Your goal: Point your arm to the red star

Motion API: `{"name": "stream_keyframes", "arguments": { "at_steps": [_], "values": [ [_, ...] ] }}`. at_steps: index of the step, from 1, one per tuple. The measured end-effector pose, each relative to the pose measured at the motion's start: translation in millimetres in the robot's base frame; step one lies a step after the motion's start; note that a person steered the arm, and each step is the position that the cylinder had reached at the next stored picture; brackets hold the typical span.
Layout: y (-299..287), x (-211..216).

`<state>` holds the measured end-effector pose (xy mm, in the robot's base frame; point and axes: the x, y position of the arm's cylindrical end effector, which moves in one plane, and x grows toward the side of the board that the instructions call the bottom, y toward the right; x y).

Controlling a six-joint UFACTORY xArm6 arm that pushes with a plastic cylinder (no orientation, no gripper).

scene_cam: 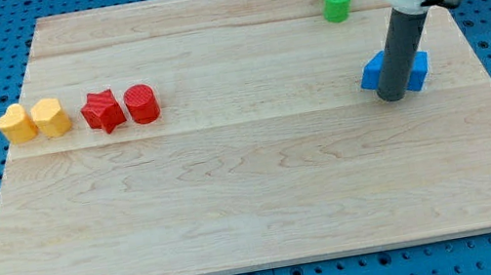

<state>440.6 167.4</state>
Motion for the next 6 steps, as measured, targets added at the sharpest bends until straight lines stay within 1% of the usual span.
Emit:
{"name": "stream_keyframes", "arguments": {
  "at_steps": [1,2,3,4,5,6],
  "values": [
    [-49.1,0.0],
    [-118.7,-26.4],
    [-170.6,-105.6],
    [-251.6,-121.7],
    [-326.5,-120.1],
    [-343.2,-89.8]
  ]
}}
